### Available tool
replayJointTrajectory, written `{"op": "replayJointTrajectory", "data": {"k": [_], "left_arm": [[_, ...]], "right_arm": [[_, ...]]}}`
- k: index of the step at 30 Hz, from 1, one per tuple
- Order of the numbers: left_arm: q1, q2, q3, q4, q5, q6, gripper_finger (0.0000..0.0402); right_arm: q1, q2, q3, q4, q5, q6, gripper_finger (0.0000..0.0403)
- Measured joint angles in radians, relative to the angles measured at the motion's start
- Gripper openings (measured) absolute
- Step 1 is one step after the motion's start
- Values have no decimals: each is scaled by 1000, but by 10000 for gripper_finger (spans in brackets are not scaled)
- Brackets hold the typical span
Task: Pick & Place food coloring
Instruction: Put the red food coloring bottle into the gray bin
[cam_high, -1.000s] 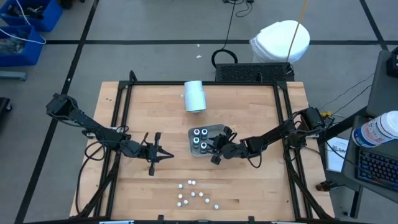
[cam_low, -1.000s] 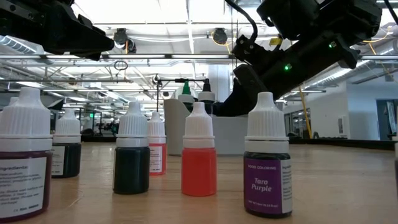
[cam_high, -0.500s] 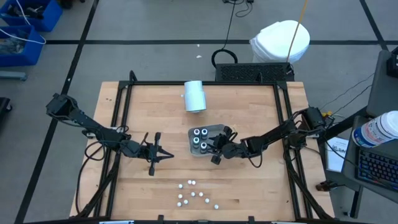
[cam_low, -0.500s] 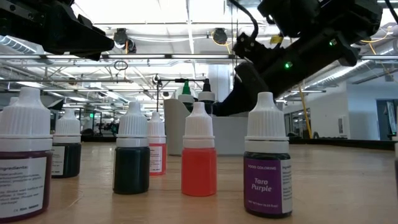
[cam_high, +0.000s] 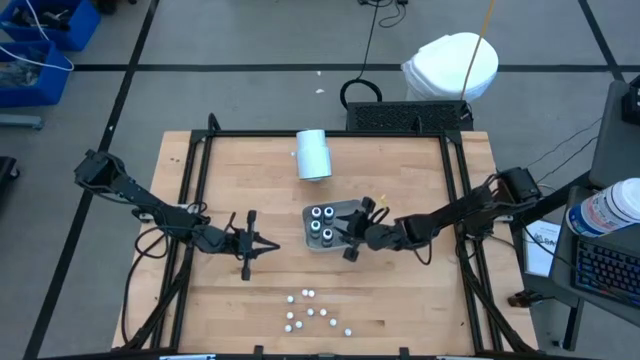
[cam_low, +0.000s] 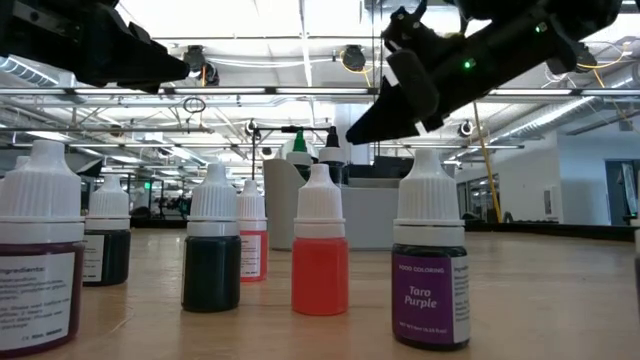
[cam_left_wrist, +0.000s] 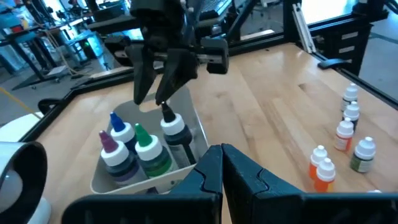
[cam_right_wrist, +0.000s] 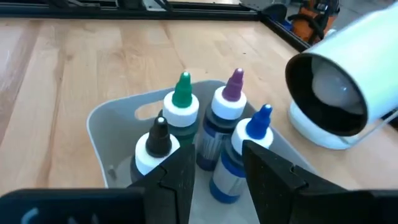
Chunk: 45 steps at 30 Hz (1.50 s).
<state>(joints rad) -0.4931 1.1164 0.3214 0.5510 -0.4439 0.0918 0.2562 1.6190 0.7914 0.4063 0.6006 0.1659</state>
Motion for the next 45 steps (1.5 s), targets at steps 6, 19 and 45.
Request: {"op": "replayJointTrajectory", "data": {"k": [6, 19, 45], "left_arm": [[0, 0, 0, 1, -3, 15, 10], [0, 0, 0, -1, -12, -12, 10], [-28, 114, 0, 66, 52, -323, 10]], "right_arm": [[1, -80, 0, -81, 0, -79, 105], [12, -201, 0, -178, -344, -320, 8], [236, -694, -589, 320, -341, -321, 1]]}}
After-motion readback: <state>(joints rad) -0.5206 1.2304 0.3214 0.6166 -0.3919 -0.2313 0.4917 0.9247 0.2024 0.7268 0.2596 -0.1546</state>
